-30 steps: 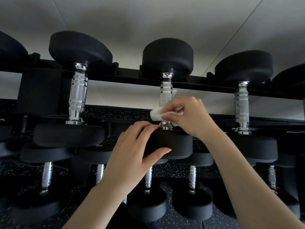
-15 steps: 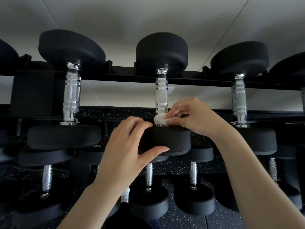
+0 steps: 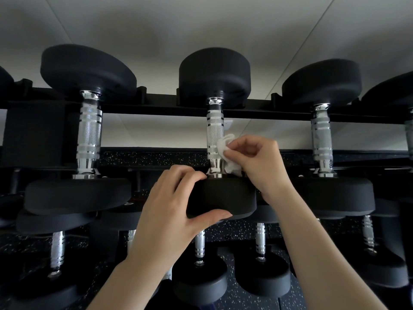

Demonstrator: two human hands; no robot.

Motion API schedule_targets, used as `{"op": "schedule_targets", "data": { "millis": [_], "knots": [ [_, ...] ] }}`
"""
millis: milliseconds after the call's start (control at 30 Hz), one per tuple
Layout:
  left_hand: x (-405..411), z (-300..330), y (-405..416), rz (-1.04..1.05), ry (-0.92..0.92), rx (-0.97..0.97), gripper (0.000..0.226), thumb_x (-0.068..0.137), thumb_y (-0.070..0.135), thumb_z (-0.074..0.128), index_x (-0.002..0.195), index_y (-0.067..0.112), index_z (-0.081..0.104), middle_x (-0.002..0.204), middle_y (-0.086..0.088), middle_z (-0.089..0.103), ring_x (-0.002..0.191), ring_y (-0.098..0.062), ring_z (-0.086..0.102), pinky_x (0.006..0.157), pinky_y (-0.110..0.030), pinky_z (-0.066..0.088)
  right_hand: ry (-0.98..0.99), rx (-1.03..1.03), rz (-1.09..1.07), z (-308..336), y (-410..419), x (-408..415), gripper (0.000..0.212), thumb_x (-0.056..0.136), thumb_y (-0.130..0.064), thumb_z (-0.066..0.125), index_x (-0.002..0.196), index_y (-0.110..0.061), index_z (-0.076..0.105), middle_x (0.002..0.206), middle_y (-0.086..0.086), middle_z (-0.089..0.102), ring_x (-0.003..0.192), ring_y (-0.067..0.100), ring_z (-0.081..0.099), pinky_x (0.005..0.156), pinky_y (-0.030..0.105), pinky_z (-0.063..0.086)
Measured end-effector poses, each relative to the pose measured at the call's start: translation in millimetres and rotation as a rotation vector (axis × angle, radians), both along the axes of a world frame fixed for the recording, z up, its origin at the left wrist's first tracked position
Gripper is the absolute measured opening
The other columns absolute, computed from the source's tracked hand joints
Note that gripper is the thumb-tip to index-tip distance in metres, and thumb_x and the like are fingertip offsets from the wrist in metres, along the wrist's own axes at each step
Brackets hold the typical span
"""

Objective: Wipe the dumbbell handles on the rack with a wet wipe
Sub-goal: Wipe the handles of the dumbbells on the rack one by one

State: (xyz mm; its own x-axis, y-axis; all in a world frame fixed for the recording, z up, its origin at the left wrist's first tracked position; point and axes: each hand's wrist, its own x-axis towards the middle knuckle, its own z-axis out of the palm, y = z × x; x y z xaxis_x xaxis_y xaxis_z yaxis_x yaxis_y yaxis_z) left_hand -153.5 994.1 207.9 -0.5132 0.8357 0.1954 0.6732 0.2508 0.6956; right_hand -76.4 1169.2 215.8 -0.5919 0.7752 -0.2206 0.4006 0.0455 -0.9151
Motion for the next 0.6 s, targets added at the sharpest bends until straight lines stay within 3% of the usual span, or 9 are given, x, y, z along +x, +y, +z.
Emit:
{"op": "schedule_targets", "data": {
  "millis": [133, 233, 367, 500, 600],
  "knots": [
    [0, 0, 0, -0.009, 0.004, 0.009, 0.064, 0.078, 0.069, 0.052, 0.108, 0.014, 0.062, 0.107, 0.005, 0.052, 0.097, -0.016, 0.055, 0.079, -0.035, 0.050, 0.064, 0.013, -0.100, 1, 4, -14, 0.014, 0.077, -0.009, 0.074, 0.077, -0.021, 0.067, 0.079, 0.000, 0.071, 0.075, 0.010, 0.067, 0.072, 0.021, 0.052],
    [-1, -1, 0, -0.010, 0.011, 0.012, 0.064, 0.080, 0.071, 0.049, 0.108, 0.015, 0.061, 0.107, 0.006, 0.051, 0.097, -0.015, 0.054, 0.079, -0.032, 0.049, 0.096, -0.022, -0.148, 0, 12, -27, 0.015, 0.079, -0.011, 0.072, 0.077, -0.025, 0.067, 0.083, 0.005, 0.072, 0.084, 0.019, 0.069, 0.083, 0.038, 0.055],
    [-1, -2, 0, -0.007, 0.005, 0.008, 0.064, 0.081, 0.074, 0.045, 0.108, 0.017, 0.060, 0.108, 0.008, 0.049, 0.097, -0.014, 0.053, 0.078, -0.034, 0.050, 0.153, -0.076, -0.200, -1, 23, -47, 0.005, 0.080, -0.017, 0.071, 0.082, -0.020, 0.067, 0.085, 0.008, 0.072, 0.086, 0.026, 0.068, 0.085, 0.053, 0.053],
    [-2, -3, 0, -0.009, 0.011, 0.000, 0.062, 0.079, 0.071, 0.050, 0.108, 0.018, 0.060, 0.109, 0.008, 0.050, 0.099, -0.012, 0.052, 0.078, -0.036, 0.051, 0.208, -0.169, -0.235, -2, 28, -58, 0.006, 0.083, -0.018, 0.069, 0.083, -0.015, 0.064, 0.084, 0.011, 0.069, 0.081, 0.027, 0.066, 0.085, 0.054, 0.053],
    [-1, -3, 0, -0.007, 0.013, 0.003, 0.063, 0.080, 0.072, 0.048, 0.108, 0.018, 0.061, 0.109, 0.009, 0.049, 0.098, -0.011, 0.051, 0.078, -0.036, 0.051, 0.256, -0.298, -0.202, -4, 27, -57, 0.011, 0.086, -0.019, 0.066, 0.083, -0.012, 0.058, 0.079, 0.011, 0.066, 0.071, 0.024, 0.062, 0.070, 0.046, 0.055]
  ]
}}
